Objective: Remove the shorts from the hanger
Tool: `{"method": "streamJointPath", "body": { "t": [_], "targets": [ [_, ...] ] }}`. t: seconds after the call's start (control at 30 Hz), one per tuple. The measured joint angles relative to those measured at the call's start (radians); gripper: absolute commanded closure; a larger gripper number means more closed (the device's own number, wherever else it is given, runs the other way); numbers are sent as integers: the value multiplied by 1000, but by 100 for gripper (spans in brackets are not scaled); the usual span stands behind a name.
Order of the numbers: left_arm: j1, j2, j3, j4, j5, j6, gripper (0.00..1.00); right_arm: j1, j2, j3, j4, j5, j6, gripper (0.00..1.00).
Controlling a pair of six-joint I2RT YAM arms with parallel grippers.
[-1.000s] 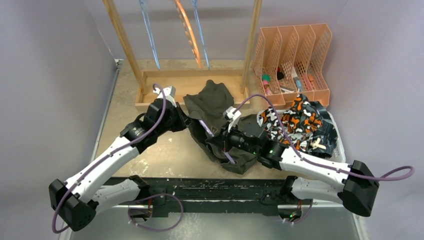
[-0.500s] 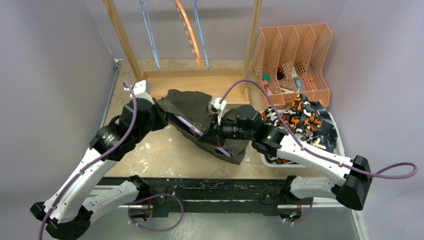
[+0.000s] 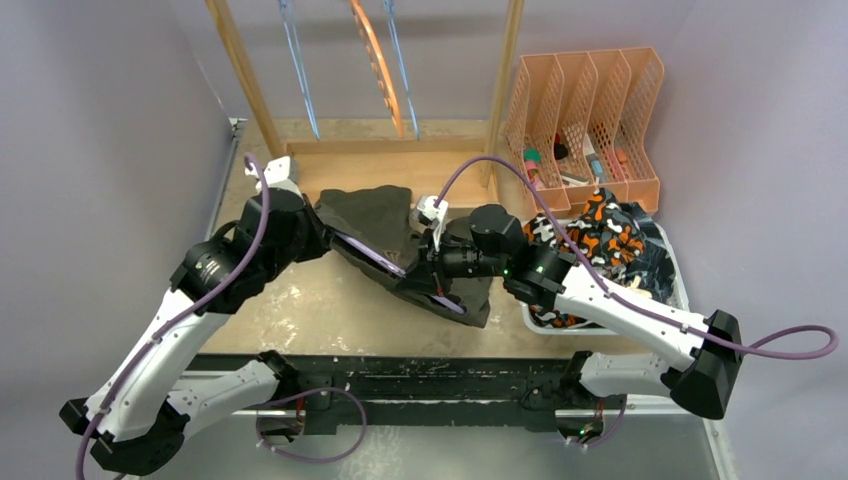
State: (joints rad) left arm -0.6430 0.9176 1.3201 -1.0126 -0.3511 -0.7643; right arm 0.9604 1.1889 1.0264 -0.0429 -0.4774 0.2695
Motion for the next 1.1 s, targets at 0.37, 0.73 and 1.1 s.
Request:
{"method": "streamJointPath", "body": {
  "t": [0.37,0.73,1.1],
  "targets": [
    [-2,44,-159,68,-18,-3,100,2,-1,-91,-18,74,6,100],
    [-10,174,-173,146,-61,-2,100,-92,-47,-165,3,66,25,100],
    [110,204,-151,127,27,85,100,-104,-30,-192,34,-18,-29,100]
  ]
}}
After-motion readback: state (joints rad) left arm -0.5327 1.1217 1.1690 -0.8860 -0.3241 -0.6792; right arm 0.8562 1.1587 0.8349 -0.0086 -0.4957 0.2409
